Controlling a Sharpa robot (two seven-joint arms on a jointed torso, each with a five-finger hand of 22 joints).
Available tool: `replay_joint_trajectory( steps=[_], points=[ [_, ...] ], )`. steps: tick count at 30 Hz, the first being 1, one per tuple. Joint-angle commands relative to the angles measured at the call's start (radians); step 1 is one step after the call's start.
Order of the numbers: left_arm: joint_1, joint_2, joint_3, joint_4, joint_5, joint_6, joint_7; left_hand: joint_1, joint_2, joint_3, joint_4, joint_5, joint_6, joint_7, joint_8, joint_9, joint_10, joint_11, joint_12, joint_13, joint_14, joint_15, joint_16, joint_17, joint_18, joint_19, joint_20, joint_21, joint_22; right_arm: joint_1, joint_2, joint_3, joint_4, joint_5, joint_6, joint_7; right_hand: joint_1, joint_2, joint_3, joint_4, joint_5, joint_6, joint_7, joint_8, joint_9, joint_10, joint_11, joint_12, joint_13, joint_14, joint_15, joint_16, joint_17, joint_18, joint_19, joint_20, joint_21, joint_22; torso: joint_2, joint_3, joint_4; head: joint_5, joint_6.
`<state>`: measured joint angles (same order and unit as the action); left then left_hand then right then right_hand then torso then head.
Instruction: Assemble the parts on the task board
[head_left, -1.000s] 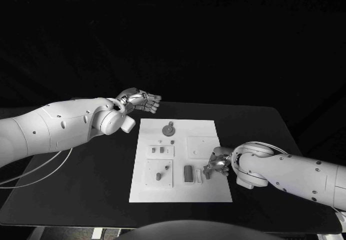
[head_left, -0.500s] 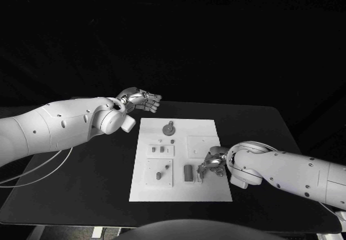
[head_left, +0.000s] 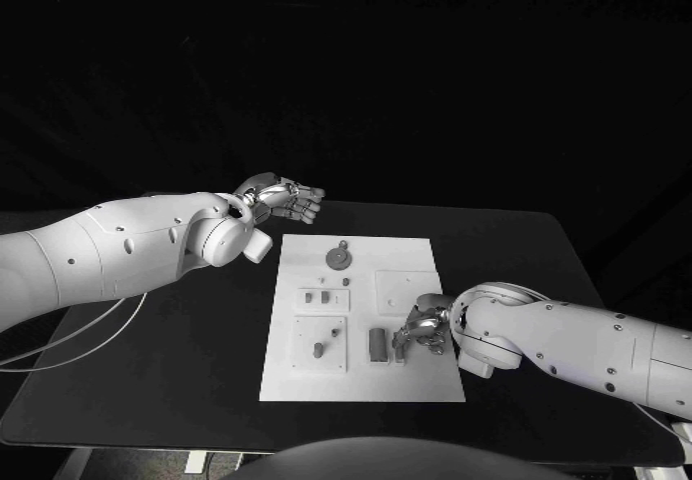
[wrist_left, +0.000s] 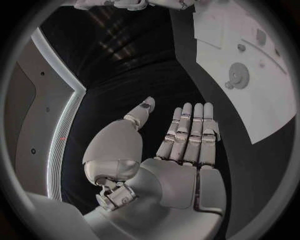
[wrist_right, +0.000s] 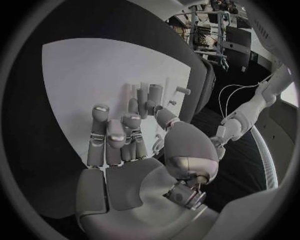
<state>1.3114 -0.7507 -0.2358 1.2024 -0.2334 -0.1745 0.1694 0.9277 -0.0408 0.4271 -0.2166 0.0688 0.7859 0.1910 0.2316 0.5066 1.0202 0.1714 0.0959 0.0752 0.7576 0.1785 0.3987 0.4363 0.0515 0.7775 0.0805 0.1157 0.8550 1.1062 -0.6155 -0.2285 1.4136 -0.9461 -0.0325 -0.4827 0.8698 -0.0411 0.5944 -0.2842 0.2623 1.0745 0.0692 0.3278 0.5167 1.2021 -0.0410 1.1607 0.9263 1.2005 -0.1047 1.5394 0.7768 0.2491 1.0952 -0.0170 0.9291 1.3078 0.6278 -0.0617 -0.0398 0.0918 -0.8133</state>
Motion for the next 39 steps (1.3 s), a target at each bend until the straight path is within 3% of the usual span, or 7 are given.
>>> replay_joint_trajectory(
  steps=[1,39],
  points=[
    [0.001,0.001,0.001,0.003,-0.003,0.009,0.008,0.003,-0.006,-0.003,0.003,-0.004,-0.004,0.0,0.004,-0.001,-0.001,0.002,-0.006,-0.002,-0.003,0.002,-0.004,0.001,0.019,-0.008,-0.001,-0.001,0.001,0.0,0.002,-0.002,-0.004,0.006,0.033,-0.005,-0.012,-0.001,-0.002,0.001,-0.002,0.003,0.001,0.002,0.001,0.006,0.0,-0.005,-0.001,-0.001,-0.007,-0.006,-0.001,0.013,0.003,0.002,0.002,0.009,0.0,0.0006,-0.0009,0.0,-0.001],
    [0.001,0.0,0.001,0.002,-0.004,0.01,0.006,0.004,-0.006,-0.003,0.003,-0.004,-0.004,0.0,0.005,-0.002,-0.001,0.002,-0.006,-0.002,-0.003,0.002,-0.005,0.003,0.019,-0.008,0.0,-0.001,0.002,0.0,0.011,-0.011,-0.014,0.014,0.077,-0.025,-0.016,-0.001,-0.001,0.002,-0.006,0.0,0.003,-0.001,-0.001,0.003,0.001,-0.006,-0.001,-0.004,-0.007,-0.007,-0.001,0.013,0.001,0.003,0.001,0.008,0.0,0.0004,-0.0009,0.003,-0.01]
  ],
)
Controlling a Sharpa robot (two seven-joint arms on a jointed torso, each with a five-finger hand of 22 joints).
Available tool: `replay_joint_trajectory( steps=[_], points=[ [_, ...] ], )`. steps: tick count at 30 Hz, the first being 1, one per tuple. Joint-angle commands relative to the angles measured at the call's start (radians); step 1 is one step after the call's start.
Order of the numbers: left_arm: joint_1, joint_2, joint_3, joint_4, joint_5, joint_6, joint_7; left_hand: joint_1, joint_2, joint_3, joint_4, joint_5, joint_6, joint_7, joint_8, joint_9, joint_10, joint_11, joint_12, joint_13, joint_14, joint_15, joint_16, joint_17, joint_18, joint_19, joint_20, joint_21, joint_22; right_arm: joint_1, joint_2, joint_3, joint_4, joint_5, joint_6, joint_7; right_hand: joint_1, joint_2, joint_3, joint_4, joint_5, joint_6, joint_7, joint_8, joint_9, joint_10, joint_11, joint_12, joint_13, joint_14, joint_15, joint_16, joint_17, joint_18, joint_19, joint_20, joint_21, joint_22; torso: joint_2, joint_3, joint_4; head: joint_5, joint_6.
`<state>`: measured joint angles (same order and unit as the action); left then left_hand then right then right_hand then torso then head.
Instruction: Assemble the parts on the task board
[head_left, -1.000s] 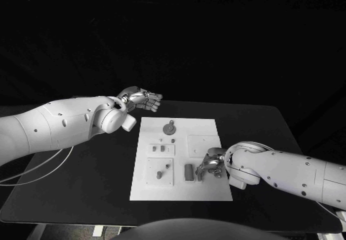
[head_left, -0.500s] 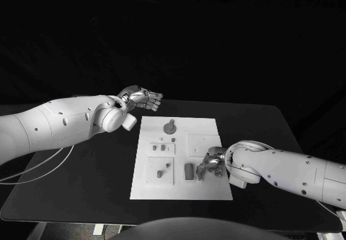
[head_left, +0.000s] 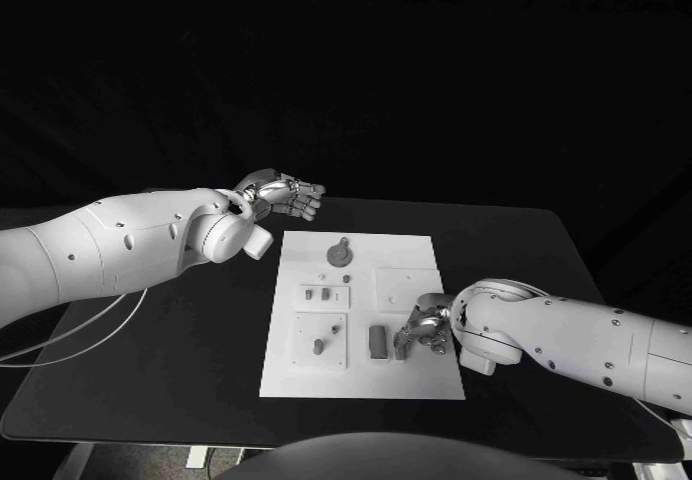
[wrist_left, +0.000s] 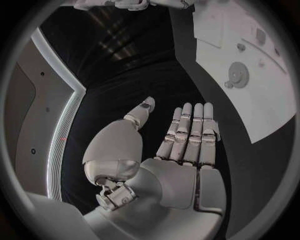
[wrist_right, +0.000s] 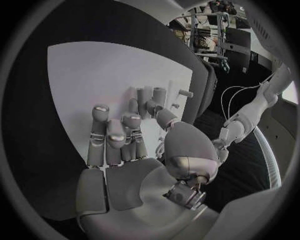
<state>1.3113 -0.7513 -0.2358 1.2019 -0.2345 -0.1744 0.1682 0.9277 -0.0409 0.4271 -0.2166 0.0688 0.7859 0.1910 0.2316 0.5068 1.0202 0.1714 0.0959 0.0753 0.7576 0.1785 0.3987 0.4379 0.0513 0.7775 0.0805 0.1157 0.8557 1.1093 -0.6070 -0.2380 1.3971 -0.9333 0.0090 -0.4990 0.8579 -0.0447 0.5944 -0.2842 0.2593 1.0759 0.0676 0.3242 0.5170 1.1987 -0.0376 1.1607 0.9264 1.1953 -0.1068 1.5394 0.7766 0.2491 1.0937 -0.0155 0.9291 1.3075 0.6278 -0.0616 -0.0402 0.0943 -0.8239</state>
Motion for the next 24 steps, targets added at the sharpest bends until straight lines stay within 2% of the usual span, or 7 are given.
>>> replay_joint_trajectory(
  steps=[1,10,20,24],
  points=[
    [0.001,0.001,0.001,0.002,-0.003,0.01,0.008,0.004,-0.006,-0.003,0.003,-0.004,-0.004,0.0,0.005,-0.002,-0.001,0.002,-0.006,-0.002,-0.003,0.002,-0.005,0.001,0.019,-0.008,0.0,-0.001,0.002,-0.003,0.002,-0.002,0.002,0.0,0.035,-0.01,-0.004,0.003,-0.001,0.002,-0.003,-0.002,0.004,0.003,-0.001,0.007,-0.002,-0.006,-0.001,0.001,-0.005,-0.007,-0.001,0.013,0.003,0.001,0.0,0.009,0.0,0.0003,-0.0005,0.001,0.0],
    [0.001,0.001,0.001,0.002,-0.003,0.01,0.007,0.004,-0.006,-0.003,0.003,-0.004,-0.004,0.0,0.005,-0.002,-0.001,0.002,-0.006,-0.002,-0.003,0.002,-0.005,0.001,0.019,-0.008,0.0,-0.001,0.002,-0.003,0.003,-0.002,0.0,-0.001,0.036,-0.012,-0.005,0.003,-0.001,0.002,-0.004,-0.002,0.004,0.003,-0.001,0.006,-0.002,-0.006,-0.001,0.0,-0.005,-0.007,0.0,0.013,0.003,0.001,0.0,0.009,0.0,0.0004,-0.0005,0.0,-0.001],
    [0.001,0.001,0.001,0.002,-0.003,0.009,0.007,0.004,-0.007,-0.003,0.003,-0.005,-0.004,0.0,0.005,-0.002,-0.001,0.002,-0.006,-0.002,-0.003,0.002,-0.005,0.002,0.019,-0.008,0.0,-0.001,0.002,-0.003,0.006,-0.002,0.0,-0.001,0.007,-0.002,-0.011,-0.002,-0.002,0.004,-0.008,-0.002,0.005,0.002,-0.002,0.005,-0.001,-0.006,-0.001,-0.001,-0.006,-0.007,0.0,0.013,0.002,0.002,0.0,0.009,0.0,0.0001,0.0001,0.001,0.0],
    [0.001,0.001,0.001,0.002,-0.004,0.01,0.007,0.004,-0.006,-0.003,0.003,-0.004,-0.004,0.0,0.005,-0.002,-0.001,0.002,-0.006,-0.002,-0.003,0.002,-0.006,0.002,0.019,-0.008,0.0,-0.001,0.002,-0.003,0.006,-0.002,-0.003,-0.001,-0.006,0.0,-0.023,-0.009,-0.003,0.013,-0.041,-0.003,0.006,0.0,-0.004,0.003,0.0,-0.006,0.0,-0.002,-0.007,-0.006,0.001,0.013,0.003,0.002,-0.001,0.008,0.0,-0.0003,-0.0001,0.001,0.001]
  ],
)
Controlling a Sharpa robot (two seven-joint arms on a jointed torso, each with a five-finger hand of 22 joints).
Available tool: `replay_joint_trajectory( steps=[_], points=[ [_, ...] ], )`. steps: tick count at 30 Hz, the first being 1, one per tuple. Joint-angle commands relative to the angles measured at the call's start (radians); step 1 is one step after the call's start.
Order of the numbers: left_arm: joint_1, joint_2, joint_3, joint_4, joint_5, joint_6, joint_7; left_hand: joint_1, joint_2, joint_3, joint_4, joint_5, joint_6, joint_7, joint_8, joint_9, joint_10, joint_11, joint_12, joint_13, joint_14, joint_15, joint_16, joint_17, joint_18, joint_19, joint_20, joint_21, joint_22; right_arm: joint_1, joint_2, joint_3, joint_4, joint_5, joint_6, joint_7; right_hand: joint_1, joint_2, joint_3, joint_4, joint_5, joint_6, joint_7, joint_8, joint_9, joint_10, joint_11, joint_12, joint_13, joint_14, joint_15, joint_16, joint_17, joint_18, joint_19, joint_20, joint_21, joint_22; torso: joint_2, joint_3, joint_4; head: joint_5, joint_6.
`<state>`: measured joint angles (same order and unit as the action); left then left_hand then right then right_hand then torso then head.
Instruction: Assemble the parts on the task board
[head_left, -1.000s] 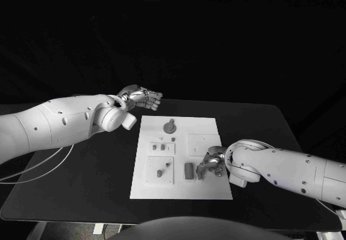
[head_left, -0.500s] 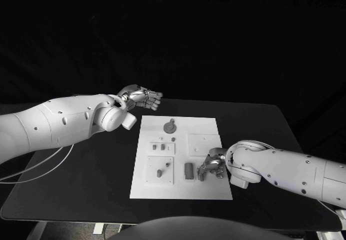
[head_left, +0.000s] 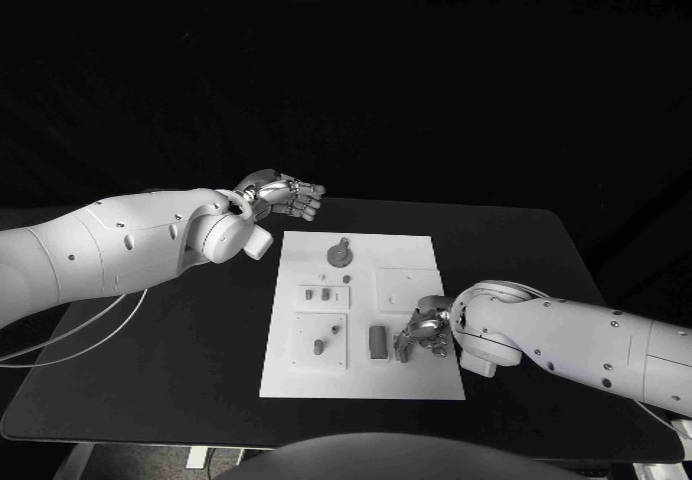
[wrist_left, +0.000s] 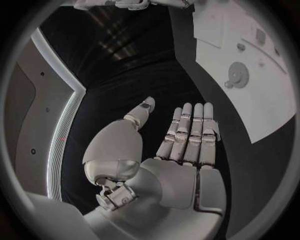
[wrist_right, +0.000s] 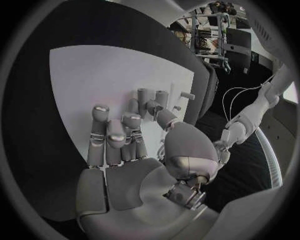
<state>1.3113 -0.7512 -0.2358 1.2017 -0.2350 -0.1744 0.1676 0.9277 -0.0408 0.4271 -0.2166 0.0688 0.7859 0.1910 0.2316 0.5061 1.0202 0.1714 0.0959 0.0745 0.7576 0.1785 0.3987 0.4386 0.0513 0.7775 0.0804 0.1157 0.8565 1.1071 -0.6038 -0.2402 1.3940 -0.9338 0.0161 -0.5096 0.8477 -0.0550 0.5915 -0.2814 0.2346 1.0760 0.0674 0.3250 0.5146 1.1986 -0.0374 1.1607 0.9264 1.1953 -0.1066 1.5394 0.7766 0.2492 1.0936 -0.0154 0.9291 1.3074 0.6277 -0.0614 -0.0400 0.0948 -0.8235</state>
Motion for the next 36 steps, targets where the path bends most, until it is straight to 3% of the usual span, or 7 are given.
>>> replay_joint_trajectory(
  steps=[1,4,15,28,36],
  points=[
    [0.001,0.001,0.001,0.002,-0.003,0.01,0.007,0.004,-0.006,-0.003,0.003,-0.005,-0.004,0.0,0.005,-0.001,-0.001,0.002,-0.006,-0.001,-0.003,0.002,-0.006,0.001,0.019,-0.008,0.0,-0.001,0.001,-0.001,0.003,0.0,0.0,-0.001,-0.014,0.011,-0.015,0.0,0.0,0.012,-0.021,-0.003,0.006,-0.001,-0.002,0.003,0.0,-0.007,0.0,-0.003,-0.008,-0.006,0.001,0.013,0.003,0.002,-0.001,0.008,0.0,-0.0006,-0.0003,0.001,0.001],
    [0.001,0.002,0.001,0.002,-0.003,0.01,0.006,0.004,-0.006,-0.003,0.003,-0.005,-0.004,0.0,0.005,-0.001,-0.001,0.002,-0.006,-0.001,-0.003,0.002,-0.006,0.001,0.019,-0.008,0.0,-0.001,0.002,-0.001,0.004,0.0,-0.002,-0.001,-0.018,0.014,-0.022,-0.011,0.001,0.02,-0.049,-0.006,0.007,-0.003,-0.003,0.001,0.001,-0.008,0.0,-0.004,-0.01,-0.007,0.002,0.013,0.003,0.001,-0.002,0.007,0.0,-0.0004,-0.0001,0.001,0.0],
    [0.001,0.002,0.001,0.001,-0.006,0.012,0.004,0.004,-0.007,-0.003,0.003,-0.005,-0.004,0.0,0.005,-0.002,-0.001,0.002,-0.006,-0.001,-0.003,0.002,-0.006,0.002,0.019,-0.009,0.0,-0.001,0.002,-0.001,0.006,0.0,-0.006,-0.001,-0.038,0.018,-0.022,-0.018,0.006,0.025,-0.057,-0.014,0.01,-0.008,-0.005,-0.003,0.004,-0.009,0.0,-0.006,-0.012,-0.008,0.002,0.013,0.003,0.001,-0.004,0.007,0.0,-0.0003,-0.0005,0.002,-0.001],
    [0.001,0.004,0.001,0.0,-0.006,0.012,0.003,0.004,-0.007,-0.004,0.003,-0.004,-0.005,0.0,0.005,-0.002,-0.001,0.002,-0.007,-0.001,-0.003,0.002,-0.006,0.002,0.019,-0.009,0.0,-0.001,0.002,-0.001,0.014,-0.002,-0.008,-0.001,0.01,0.024,-0.016,-0.022,0.01,0.023,-0.06,-0.022,0.014,-0.013,-0.007,-0.008,0.008,-0.01,0.0,-0.01,-0.014,-0.009,0.003,0.013,-0.001,0.001,-0.005,0.007,0.0,-0.0001,-0.0003,0.002,-0.002],
    [0.001,0.004,0.001,0.0,-0.007,0.012,0.002,0.005,-0.007,-0.004,0.003,-0.004,-0.005,0.001,0.005,-0.002,-0.001,0.002,-0.007,-0.001,-0.003,0.002,-0.006,0.002,0.019,-0.009,0.0,-0.001,0.002,-0.001,0.014,-0.004,-0.007,-0.001,0.013,0.024,-0.008,-0.02,0.013,0.015,-0.061,-0.023,0.015,-0.013,-0.007,-0.01,0.008,-0.009,0.001,-0.012,-0.014,-0.009,0.004,0.013,-0.003,0.001,-0.005,0.008,0.0,0.0001,-0.0007,0.002,-0.004]
  ],
)
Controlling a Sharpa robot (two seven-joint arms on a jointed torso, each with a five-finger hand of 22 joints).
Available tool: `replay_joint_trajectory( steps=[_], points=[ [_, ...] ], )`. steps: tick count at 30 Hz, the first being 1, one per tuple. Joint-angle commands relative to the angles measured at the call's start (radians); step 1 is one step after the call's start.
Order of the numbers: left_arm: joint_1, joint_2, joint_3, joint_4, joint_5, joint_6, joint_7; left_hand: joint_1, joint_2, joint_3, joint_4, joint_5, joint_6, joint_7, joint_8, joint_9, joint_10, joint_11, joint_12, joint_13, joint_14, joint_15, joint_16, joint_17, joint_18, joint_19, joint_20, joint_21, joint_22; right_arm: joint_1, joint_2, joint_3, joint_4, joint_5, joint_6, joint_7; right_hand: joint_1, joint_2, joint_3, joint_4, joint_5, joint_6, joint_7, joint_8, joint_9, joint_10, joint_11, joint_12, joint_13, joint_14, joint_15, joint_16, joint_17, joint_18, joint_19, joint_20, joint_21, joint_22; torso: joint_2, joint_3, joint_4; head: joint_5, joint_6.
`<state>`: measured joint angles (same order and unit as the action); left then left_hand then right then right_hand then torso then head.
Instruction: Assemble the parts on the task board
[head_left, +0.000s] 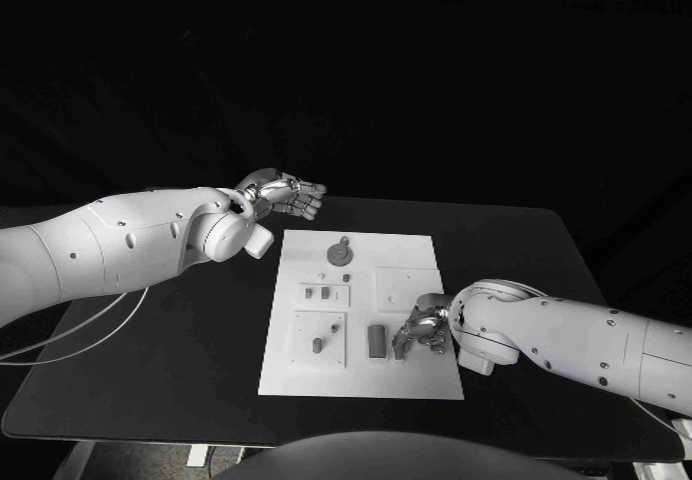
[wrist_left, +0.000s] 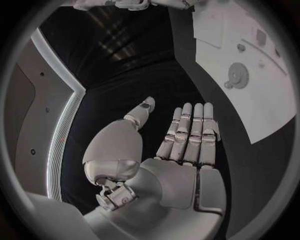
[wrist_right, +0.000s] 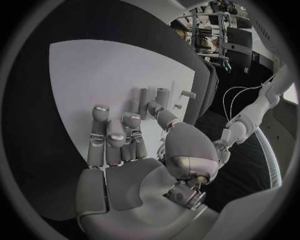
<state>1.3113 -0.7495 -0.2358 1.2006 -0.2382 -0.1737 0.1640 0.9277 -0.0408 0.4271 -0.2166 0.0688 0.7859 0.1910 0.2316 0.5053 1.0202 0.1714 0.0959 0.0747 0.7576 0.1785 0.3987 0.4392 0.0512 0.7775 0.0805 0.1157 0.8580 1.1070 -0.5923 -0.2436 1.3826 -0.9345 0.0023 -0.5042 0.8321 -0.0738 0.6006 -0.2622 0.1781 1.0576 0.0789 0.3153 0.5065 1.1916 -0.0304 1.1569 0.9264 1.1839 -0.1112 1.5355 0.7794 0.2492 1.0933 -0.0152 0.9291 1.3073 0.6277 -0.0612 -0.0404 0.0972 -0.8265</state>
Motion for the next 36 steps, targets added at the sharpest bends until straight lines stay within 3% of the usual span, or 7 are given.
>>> replay_joint_trajectory(
  steps=[1,17,20,22,24,30,36],
  points=[
    [0.001,0.002,0.001,0.001,-0.003,0.011,0.006,0.005,-0.007,-0.004,0.003,-0.004,-0.005,0.001,0.005,-0.001,-0.001,0.002,-0.007,-0.001,-0.003,0.002,-0.006,0.002,0.019,-0.009,0.0,-0.001,0.001,-0.001,0.003,-0.001,0.004,-0.001,0.027,0.019,0.009,-0.001,0.004,-0.005,-0.004,-0.005,0.004,-0.003,0.001,-0.003,0.001,-0.005,0.001,-0.001,-0.009,-0.005,0.001,0.013,-0.003,0.001,-0.005,0.009,0.0,-0.0001,-0.0002,0.0,-0.001],
    [0.001,0.003,0.001,0.001,-0.004,0.011,0.005,0.005,-0.007,-0.004,0.003,-0.004,-0.005,0.001,0.006,-0.001,-0.001,0.002,-0.007,-0.001,-0.003,0.002,-0.007,0.002,0.019,-0.009,0.0,-0.001,0.001,-0.001,0.005,-0.001,0.007,-0.012,0.02,0.028,0.014,-0.004,0.002,-0.013,-0.007,-0.005,0.004,-0.003,0.001,-0.005,0.002,-0.004,0.001,-0.002,-0.008,-0.004,0.002,0.013,-0.004,0.002,-0.005,0.01,0.0,-0.0002,-0.0002,0.0,-0.003],
    [0.001,0.003,0.001,0.001,-0.004,0.011,0.005,0.005,-0.007,-0.004,0.003,-0.004,-0.005,0.0,0.006,-0.001,-0.001,0.002,-0.007,-0.001,-0.003,0.002,-0.007,0.002,0.019,-0.009,0.0,-0.001,0.001,-0.001,0.005,-0.001,0.007,-0.012,0.014,0.031,0.006,-0.018,-0.003,-0.007,-0.025,-0.007,0.005,-0.005,0.001,-0.007,0.004,-0.004,0.001,-0.004,-0.008,-0.005,0.002,0.013,-0.005,0.004,-0.005,0.009,0.0,-0.0004,0.0,0.001,-0.004],
    [0.001,0.003,0.001,0.001,-0.004,0.011,0.005,0.005,-0.007,-0.004,0.003,-0.004,-0.005,0.0,0.006,-0.001,-0.001,0.002,-0.007,-0.001,-0.003,0.002,-0.007,0.002,0.019,-0.009,0.0,-0.001,0.002,-0.001,0.005,-0.001,0.007,-0.012,0.012,0.033,0.001,-0.032,-0.003,0.005,-0.086,-0.01,0.006,-0.006,0.0,-0.009,0.004,-0.004,0.002,-0.006,-0.008,-0.005,0.002,0.013,-0.005,0.005,-0.007,0.008,0.0,-0.0006,0.0001,0.002,-0.005],
    [0.001,0.003,0.001,0.001,-0.004,0.011,0.005,0.005,-0.007,-0.004,0.003,-0.004,-0.005,0.0,0.006,-0.001,-0.001,0.002,-0.007,-0.001,-0.003,0.002,-0.007,0.002,0.019,-0.009,0.0,-0.001,0.002,-0.001,0.005,-0.001,0.006,-0.012,0.011,0.033,-0.007,-0.048,-0.003,0.018,-0.119,-0.016,0.008,-0.01,-0.002,-0.011,0.006,-0.003,0.002,-0.007,-0.008,-0.005,0.003,0.013,-0.005,0.005,-0.008,0.008,0.0,-0.0007,0.0003,0.002,-0.005],
    [0.001,0.002,0.001,0.001,-0.005,0.01,0.004,0.005,-0.007,-0.004,0.003,-0.004,-0.005,0.0,0.006,-0.002,-0.001,0.002,-0.007,-0.001,-0.003,0.002,-0.007,0.002,0.019,-0.009,0.0,-0.001,0.002,-0.001,0.002,-0.002,0.006,-0.012,0.007,0.037,-0.027,-0.085,-0.001,0.057,-0.127,-0.028,0.012,-0.015,-0.004,-0.016,0.01,-0.002,0.003,-0.01,-0.007,-0.005,0.004,0.013,-0.005,0.004,-0.01,0.007,0.0,-0.0006,0.0001,0.003,-0.007],
    [0.001,0.002,0.001,0.001,-0.005,0.01,0.003,0.005,-0.007,-0.004,0.003,-0.005,-0.005,0.0,0.006,-0.002,-0.001,0.002,-0.007,-0.001,-0.003,0.002,-0.007,0.003,0.019,-0.009,0.0,-0.001,0.002,-0.001,-0.001,-0.002,0.006,-0.012,0.007,0.039,-0.029,-0.096,0.002,0.07,-0.128,-0.033,0.013,-0.016,-0.003,-0.02,0.011,-0.001,0.004,-0.012,-0.007,-0.005,0.004,0.013,-0.006,0.002,-0.011,0.007,0.0,-0.0004,-0.0001,0.005,-0.008]
  ],
)
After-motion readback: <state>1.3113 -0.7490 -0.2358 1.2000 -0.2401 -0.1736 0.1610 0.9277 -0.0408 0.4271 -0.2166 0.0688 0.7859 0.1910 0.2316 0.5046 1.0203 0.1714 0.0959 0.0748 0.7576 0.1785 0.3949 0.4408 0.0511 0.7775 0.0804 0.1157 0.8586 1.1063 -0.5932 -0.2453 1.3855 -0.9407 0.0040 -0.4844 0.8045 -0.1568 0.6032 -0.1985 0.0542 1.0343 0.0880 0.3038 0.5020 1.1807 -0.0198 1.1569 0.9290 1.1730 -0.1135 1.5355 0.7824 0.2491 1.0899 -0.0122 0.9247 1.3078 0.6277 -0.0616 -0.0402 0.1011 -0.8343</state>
